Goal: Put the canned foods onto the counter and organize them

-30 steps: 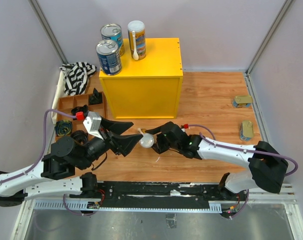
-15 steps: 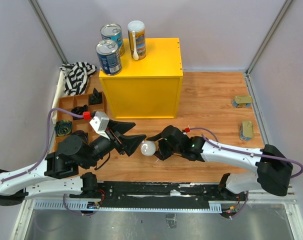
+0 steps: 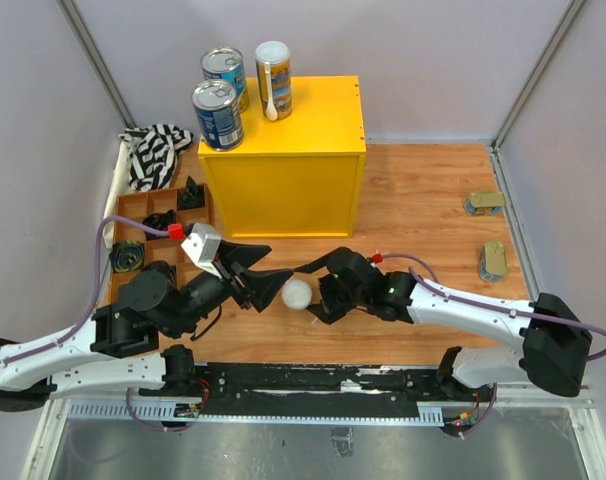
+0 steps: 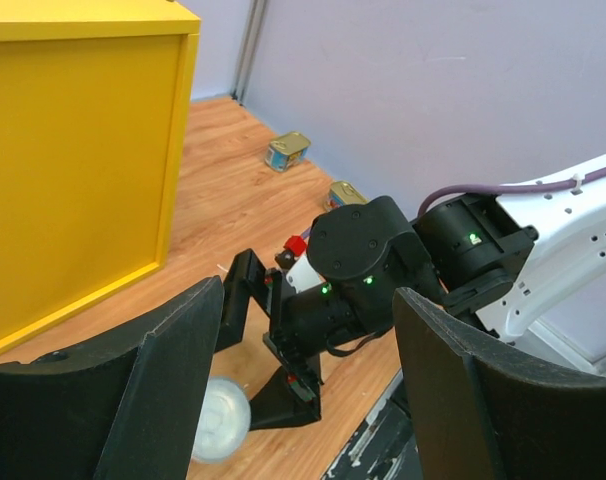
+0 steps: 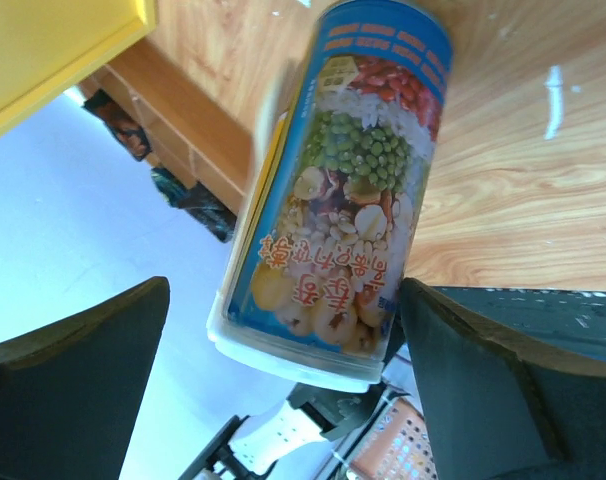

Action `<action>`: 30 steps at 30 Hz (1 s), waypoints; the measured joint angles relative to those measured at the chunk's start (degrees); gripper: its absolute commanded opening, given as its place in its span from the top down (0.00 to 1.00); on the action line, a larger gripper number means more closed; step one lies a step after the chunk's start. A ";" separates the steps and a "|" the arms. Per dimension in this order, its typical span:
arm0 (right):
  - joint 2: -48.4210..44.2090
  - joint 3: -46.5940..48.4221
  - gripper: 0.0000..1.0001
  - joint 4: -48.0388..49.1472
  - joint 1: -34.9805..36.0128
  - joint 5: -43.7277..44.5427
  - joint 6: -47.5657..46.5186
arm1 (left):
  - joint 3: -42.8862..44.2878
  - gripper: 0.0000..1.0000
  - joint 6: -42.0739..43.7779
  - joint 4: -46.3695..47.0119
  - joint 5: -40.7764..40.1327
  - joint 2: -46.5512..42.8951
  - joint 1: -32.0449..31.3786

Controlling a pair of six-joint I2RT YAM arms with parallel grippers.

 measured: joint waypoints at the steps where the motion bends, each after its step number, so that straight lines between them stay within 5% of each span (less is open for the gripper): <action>1: -0.04 0.02 0.01 0.74 -0.20 0.00 0.02 | -0.09 0.26 -0.02 0.04 0.00 0.09 0.00; 20: -5.88 0.48 0.01 -1.84 -2.23 4.35 -0.35 | -2.08 0.25 -1.16 0.15 -1.31 0.83 0.00; 30: -10.10 8.57 0.02 -18.47 -5.03 18.21 -24.44 | -9.01 0.24 -3.48 1.64 -6.12 0.74 0.00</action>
